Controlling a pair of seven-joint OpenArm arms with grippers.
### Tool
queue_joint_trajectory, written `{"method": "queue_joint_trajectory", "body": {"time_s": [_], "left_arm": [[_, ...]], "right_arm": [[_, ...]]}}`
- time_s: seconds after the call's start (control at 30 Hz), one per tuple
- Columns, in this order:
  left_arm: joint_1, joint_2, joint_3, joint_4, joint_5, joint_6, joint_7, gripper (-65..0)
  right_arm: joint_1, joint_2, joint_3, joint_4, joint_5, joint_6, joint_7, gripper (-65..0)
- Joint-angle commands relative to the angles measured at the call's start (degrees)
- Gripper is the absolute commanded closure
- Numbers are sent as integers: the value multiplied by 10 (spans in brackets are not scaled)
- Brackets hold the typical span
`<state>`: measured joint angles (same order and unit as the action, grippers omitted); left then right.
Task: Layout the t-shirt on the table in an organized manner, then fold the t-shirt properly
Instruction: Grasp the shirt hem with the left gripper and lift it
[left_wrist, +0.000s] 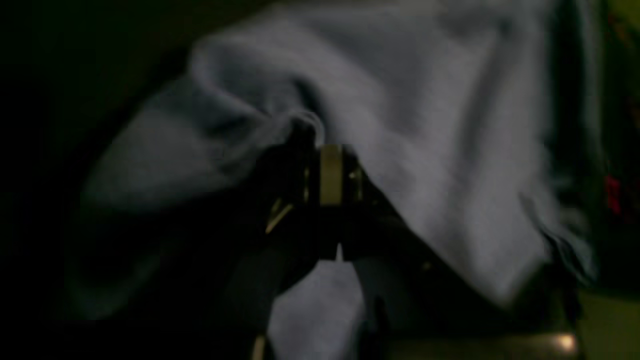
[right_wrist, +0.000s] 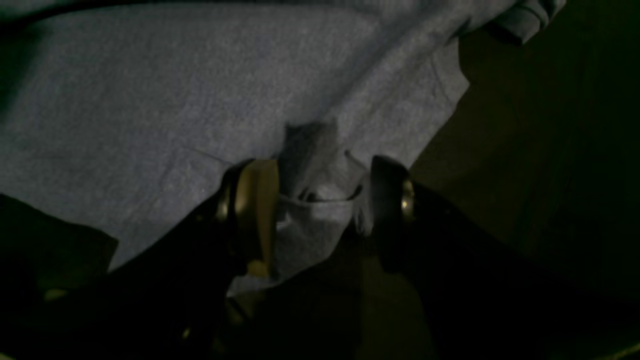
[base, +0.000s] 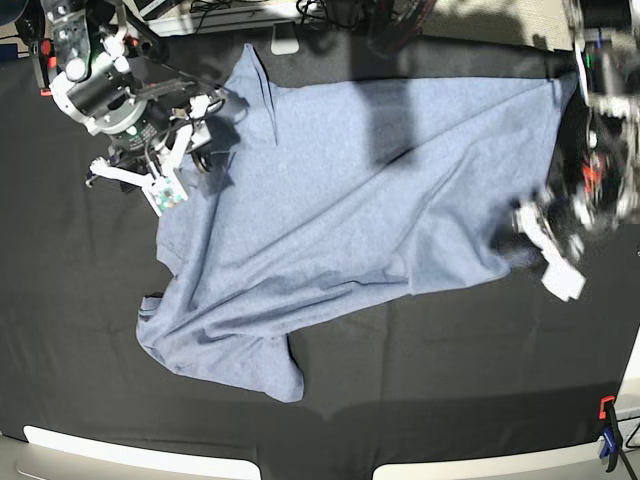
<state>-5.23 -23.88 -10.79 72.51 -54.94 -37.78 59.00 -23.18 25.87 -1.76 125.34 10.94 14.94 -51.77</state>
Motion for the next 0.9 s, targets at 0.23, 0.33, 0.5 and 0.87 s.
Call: {"method": "queue_joint_trajectory", "body": {"time_s": [0.23,0.33,0.5,0.87], "left_arm": [[138,-9,-3,132,-26,-22,-7,0],[176,-9,-3,164,-26,-22,-4,0],[220,-9,-3,173,-25,-22,27,0],[222,-53,-16,207,-83,-22,89,-335]], "right_arm": [[3,6,3,9,0,-2,16,-290],[3,6,3,9,0,-2,17,-290],[3,6,3,9,0,-2,18,-290],[3,6,3,9,2,-2,25,-290]]}}
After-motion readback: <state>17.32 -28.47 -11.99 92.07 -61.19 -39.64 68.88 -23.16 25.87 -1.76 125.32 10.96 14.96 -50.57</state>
